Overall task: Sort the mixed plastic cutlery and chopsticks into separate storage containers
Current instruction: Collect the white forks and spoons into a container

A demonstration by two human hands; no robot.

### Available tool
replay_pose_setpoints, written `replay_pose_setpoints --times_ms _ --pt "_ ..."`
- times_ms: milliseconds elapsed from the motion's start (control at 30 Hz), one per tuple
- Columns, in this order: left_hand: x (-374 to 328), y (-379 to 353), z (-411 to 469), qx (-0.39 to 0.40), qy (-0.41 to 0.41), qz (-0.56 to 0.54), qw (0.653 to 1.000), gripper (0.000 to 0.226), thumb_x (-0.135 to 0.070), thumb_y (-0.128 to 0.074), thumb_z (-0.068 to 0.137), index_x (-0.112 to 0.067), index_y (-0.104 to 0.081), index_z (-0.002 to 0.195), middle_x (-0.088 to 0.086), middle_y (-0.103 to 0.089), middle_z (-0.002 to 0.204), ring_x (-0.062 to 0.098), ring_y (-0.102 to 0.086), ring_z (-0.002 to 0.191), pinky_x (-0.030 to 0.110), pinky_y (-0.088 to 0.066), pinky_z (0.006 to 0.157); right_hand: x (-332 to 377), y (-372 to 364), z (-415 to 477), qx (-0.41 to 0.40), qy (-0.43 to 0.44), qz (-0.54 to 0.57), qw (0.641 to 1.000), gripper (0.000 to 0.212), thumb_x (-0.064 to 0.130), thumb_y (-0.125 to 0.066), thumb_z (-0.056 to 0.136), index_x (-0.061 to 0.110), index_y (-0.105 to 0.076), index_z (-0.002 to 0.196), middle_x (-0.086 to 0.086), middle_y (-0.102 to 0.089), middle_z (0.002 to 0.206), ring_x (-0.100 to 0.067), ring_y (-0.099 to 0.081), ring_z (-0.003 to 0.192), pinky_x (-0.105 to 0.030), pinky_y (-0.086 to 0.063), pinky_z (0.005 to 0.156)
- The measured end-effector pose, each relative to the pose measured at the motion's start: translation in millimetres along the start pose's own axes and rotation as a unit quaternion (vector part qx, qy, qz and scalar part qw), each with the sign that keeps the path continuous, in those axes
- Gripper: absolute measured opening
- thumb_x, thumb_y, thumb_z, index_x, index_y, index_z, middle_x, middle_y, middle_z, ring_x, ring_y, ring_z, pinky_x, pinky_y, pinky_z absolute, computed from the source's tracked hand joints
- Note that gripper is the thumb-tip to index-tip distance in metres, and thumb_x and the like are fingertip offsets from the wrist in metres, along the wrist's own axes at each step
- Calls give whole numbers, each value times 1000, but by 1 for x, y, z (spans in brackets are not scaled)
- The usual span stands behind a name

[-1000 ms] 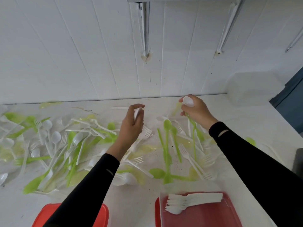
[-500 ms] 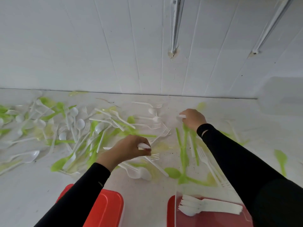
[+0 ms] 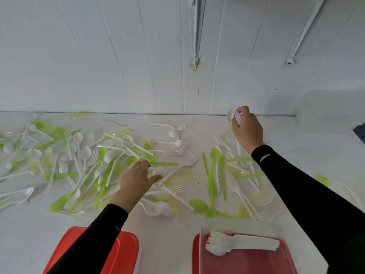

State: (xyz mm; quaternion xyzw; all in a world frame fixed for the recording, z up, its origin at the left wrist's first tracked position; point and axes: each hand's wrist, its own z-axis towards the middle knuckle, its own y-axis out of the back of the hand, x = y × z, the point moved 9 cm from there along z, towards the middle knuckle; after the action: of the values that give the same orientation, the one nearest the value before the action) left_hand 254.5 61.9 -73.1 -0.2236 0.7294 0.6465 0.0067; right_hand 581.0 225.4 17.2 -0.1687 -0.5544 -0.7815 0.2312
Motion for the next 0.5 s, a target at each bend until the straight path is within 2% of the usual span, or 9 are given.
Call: replay_pose_setpoints --times_ms 100,167,233,300,400,500 --pt "3 -6 -2 25 23 0 999 47 -56 -68 83 -21 -47 106 -4 -60 101 19 -57 91 31 -42 70 3 10 0 -14 -27 173 984 20 12 -49 97 5 -44 115 -7 -55 90 -31 -58 75 -33 -42 60" --pt "5 -8 -4 32 33 -20 999 45 -49 -72 83 -21 -47 107 -3 -63 99 19 -58 89 31 -42 69 10 10 -3 -4 -53 271 961 15 12 -49 97 9 -42 109 -6 -53 90 -27 -58 66 -24 -46 52" --pt "6 -8 -5 34 36 -42 998 40 -44 -74 82 -22 -48 104 -3 -63 96 19 -57 86 30 -41 69 15 2 -7 27 -72 258 963 16 17 -54 94 12 -44 107 -5 -55 91 -22 -55 70 -18 -40 51" --pt "6 -6 -6 29 33 -72 996 35 -40 -75 82 -22 -50 98 -4 -63 92 20 -58 85 31 -42 68 13 -19 -15 103 -103 207 967 17 22 -57 92 13 -49 104 0 -54 90 -16 -51 75 -17 -34 56" --pt "1 2 -4 9 6 -136 991 28 -34 -77 82 -19 -56 93 -3 -64 84 21 -61 84 34 -45 69 -4 -57 -38 234 -148 128 952 20 25 -55 90 11 -44 81 -4 -45 75 -19 -41 65 -26 -31 55" --pt "-4 20 -4 -18 -1 -253 967 33 -28 -78 82 -20 -53 104 -5 -62 83 13 -59 78 30 -41 69 -14 -76 -51 287 -133 40 948 34 22 -53 93 11 -38 65 -4 -42 64 -22 -42 59 -28 -31 51"
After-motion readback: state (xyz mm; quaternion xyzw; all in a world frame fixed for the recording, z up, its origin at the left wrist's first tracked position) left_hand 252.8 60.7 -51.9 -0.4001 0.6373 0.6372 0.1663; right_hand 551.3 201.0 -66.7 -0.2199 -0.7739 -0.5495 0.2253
